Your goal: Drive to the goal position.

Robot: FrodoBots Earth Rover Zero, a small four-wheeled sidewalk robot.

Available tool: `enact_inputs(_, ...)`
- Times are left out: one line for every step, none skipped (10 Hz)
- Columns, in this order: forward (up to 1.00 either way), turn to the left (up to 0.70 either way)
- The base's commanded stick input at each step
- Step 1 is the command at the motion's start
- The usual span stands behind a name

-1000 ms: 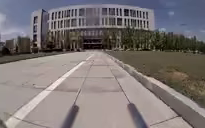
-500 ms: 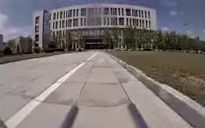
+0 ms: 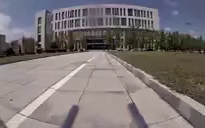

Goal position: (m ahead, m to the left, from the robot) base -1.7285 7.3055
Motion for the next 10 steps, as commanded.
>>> enact_inputs(0.70, 0.00)
enact_inputs(0.70, 0.00)
enact_inputs(0.70, 0.00)
enact_inputs(0.70, 0.00)
enact_inputs(0.70, 0.00)
enact_inputs(0.70, 0.00)
enact_inputs(0.70, 0.00)
enact_inputs(0.70, 0.00)
enact_inputs(0.70, 0.00)
enact_inputs(0.70, 0.00)
